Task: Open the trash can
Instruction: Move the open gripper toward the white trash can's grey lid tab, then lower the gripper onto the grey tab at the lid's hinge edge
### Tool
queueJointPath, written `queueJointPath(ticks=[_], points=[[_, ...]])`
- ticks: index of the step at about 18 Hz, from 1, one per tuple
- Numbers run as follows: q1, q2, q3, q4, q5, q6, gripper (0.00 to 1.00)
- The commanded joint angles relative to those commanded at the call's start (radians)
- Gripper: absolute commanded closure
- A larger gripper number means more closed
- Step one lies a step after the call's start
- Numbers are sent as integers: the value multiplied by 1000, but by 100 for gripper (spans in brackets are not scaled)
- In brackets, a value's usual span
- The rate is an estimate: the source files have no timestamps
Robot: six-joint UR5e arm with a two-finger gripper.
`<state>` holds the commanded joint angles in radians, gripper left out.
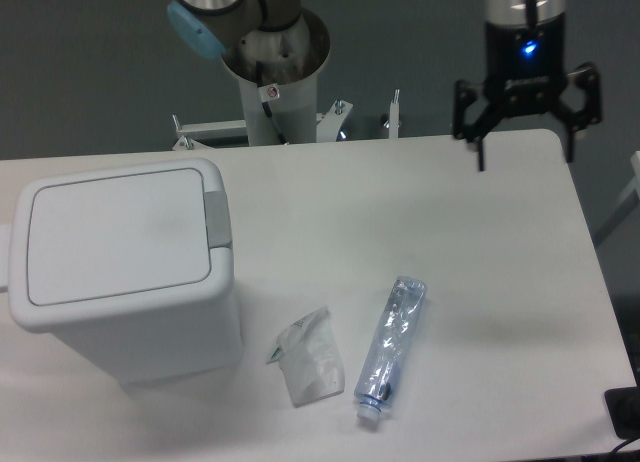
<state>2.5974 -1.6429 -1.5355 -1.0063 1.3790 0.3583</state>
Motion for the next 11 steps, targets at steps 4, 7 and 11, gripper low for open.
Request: queueJointPath(ticks=[4, 7, 11], points=[[-69, 20, -8, -14, -3, -255, 0], [-155, 40, -69, -14, -46, -381, 0], [-218, 43, -101, -6, -97, -449, 0]])
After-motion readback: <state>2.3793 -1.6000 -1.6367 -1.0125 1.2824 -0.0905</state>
